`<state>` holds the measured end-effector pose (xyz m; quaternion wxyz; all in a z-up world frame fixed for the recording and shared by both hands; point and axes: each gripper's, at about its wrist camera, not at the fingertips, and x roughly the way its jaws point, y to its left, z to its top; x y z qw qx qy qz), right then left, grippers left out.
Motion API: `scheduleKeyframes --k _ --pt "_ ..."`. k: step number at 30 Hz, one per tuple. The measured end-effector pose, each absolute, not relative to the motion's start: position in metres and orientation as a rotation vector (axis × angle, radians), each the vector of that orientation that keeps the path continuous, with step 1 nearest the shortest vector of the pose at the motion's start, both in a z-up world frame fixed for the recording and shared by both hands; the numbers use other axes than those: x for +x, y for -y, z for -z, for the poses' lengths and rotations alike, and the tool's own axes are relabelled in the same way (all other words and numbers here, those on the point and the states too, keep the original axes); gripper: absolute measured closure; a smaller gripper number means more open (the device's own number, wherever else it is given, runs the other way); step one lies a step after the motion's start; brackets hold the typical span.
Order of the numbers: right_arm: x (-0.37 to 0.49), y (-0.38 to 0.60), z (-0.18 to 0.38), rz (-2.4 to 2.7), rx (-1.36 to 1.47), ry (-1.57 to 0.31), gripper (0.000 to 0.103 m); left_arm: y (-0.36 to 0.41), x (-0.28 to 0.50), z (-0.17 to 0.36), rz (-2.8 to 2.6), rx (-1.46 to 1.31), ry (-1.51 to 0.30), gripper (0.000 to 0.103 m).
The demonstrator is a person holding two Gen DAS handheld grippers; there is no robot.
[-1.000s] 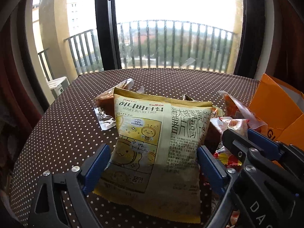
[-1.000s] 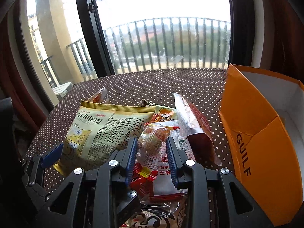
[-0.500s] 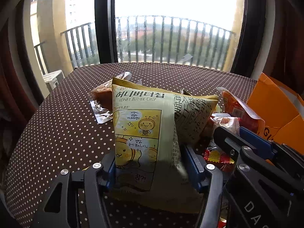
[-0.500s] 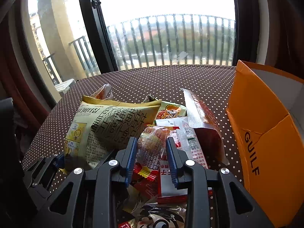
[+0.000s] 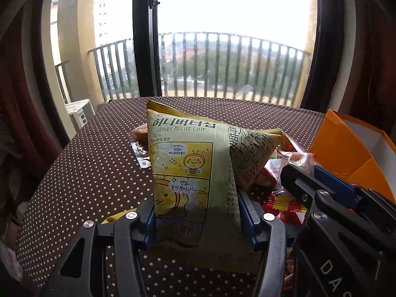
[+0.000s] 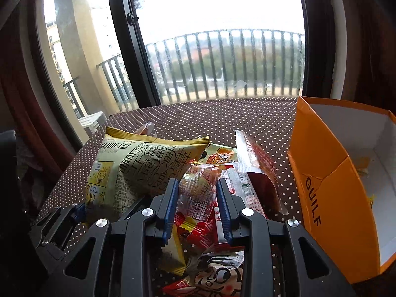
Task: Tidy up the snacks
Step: 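Grasp the beige Honey Butter Chip bag with the left gripper while the right gripper holds the candy, then carry both snacks over the orange box and open both grippers to drop them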
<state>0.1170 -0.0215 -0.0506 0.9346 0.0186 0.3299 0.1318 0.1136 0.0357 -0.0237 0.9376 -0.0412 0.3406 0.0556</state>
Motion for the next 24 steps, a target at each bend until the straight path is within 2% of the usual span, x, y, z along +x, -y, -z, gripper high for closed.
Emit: scheduleKeyframes --k 24 --pt "0.085 0.054 0.002 -0.312 0.035 -0.532 0.069 -0.018 0.091 -0.029 -0.106 -0.087 -0.551 0.048"
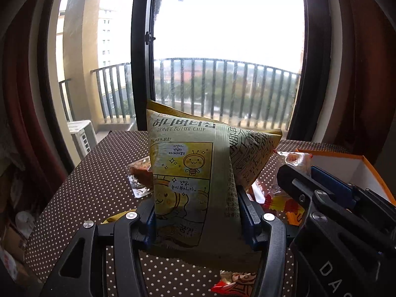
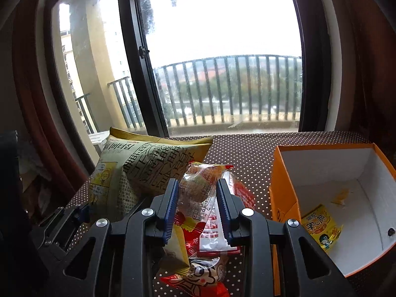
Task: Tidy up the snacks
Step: 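Carry both snacks over the orange box and open both grippers to drop them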
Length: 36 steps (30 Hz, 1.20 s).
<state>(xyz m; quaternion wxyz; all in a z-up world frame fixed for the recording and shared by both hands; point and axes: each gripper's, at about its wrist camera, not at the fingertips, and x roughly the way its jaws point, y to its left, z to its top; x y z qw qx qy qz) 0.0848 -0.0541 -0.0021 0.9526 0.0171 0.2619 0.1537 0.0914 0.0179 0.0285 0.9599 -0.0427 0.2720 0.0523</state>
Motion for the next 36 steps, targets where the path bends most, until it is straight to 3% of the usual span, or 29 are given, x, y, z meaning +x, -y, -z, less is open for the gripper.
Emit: scheduleKeyframes --k 25,36 --pt "0.074 0.154 -0.026 -0.176 0.105 -0.395 0.069 0.057 0.125 -0.052 0.140 0.000 -0.506 0.048" --pt "0.084 0.216 -0.021 -0.025 0.152 -0.407 0.069 0.119 0.159 -0.036 0.322 0.049 -0.602 0.047"
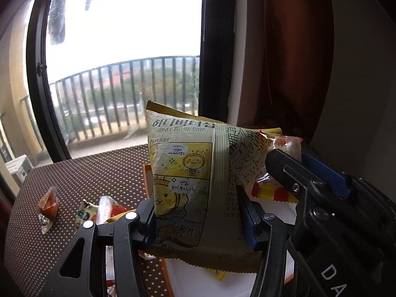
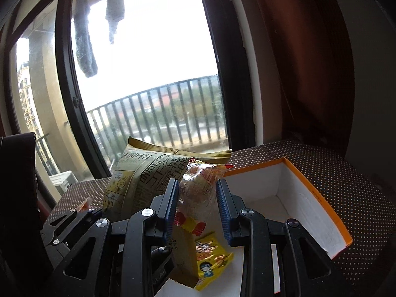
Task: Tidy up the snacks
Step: 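Carry both snacks over the orange box and open both grippers to drop them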
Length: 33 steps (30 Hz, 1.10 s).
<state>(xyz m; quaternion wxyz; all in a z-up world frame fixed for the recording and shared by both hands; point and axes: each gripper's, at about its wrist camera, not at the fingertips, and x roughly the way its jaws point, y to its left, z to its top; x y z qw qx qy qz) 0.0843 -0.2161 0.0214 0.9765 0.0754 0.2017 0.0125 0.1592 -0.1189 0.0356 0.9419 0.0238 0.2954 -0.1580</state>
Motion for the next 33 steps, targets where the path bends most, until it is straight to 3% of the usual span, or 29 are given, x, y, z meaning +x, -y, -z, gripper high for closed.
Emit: scheduleKeyframes --k 9,11,12,13,29,30,32,33 --pt "0.101 0.257 -0.010 0.055 0.225 -0.448 0.069 0.156 0.191 -0.011 0.386 0.064 -0.745 0.043" --pt "0.103 0.265 -0.007 0.081 0.237 -0.450 0.069 0.164 0.198 -0.006 0.390 0.084 -0.772 0.030" --pt "0.105 0.266 -0.006 0.092 0.240 -0.452 0.069 0.167 0.202 -0.002 0.395 0.094 -0.792 0.018" --pt "0.108 0.270 -0.004 0.100 0.247 -0.456 0.069 0.169 0.207 0.003 0.403 0.102 -0.815 0.015" --pt "0.172 0.286 0.010 0.042 0.267 -0.625 0.066 0.189 0.256 0.023 0.414 0.122 -1.051 0.015" --pt "0.177 0.286 0.011 0.036 0.267 -0.638 0.063 0.189 0.255 0.022 0.402 0.119 -1.043 0.015" --pt "0.188 0.286 0.014 0.028 0.271 -0.677 0.048 0.188 0.254 0.022 0.390 0.109 -1.028 0.015" --pt "0.190 0.286 0.015 0.028 0.286 -0.695 0.034 0.188 0.256 0.024 0.387 0.109 -1.017 0.015"
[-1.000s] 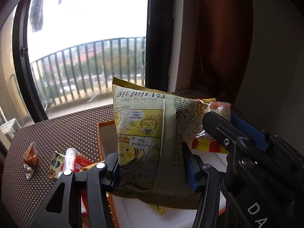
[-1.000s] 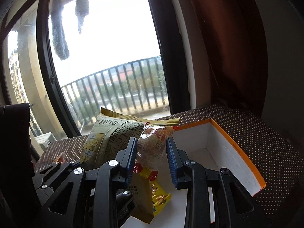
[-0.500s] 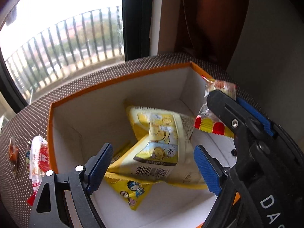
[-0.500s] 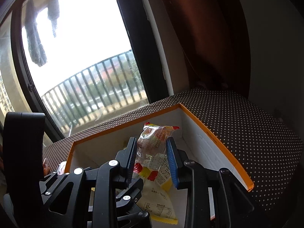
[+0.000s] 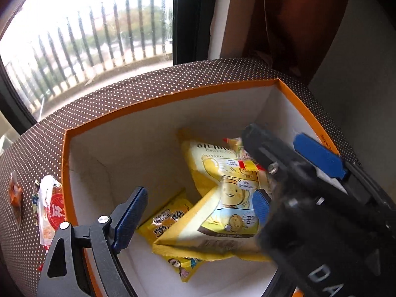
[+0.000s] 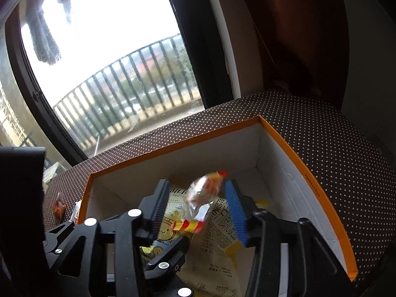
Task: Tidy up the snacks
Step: 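Carry both snacks over the orange box and open both grippers to drop them, then withdraw both grippers from the box back toward the snack pile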
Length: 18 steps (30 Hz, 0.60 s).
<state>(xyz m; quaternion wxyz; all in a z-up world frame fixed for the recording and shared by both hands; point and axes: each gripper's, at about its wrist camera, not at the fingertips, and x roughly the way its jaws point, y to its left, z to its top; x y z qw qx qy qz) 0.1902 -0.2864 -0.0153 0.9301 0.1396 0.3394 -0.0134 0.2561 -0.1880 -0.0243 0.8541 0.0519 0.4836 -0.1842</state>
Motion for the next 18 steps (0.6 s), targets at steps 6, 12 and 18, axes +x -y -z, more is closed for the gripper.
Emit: scheduleKeyframes --k 6,12,18 --pt "0.196 0.283 0.024 0.020 0.304 -0.757 0.021 0.193 0.250 0.023 0.389 0.133 -1.005 0.014" --pt "0.182 0.276 0.025 0.021 0.320 -0.756 0.018 0.188 0.234 0.016 0.392 0.161 -0.954 0.014" --pt "0.161 0.265 0.014 0.044 0.278 -0.722 0.018 0.179 0.216 0.010 0.403 0.124 -0.889 0.014"
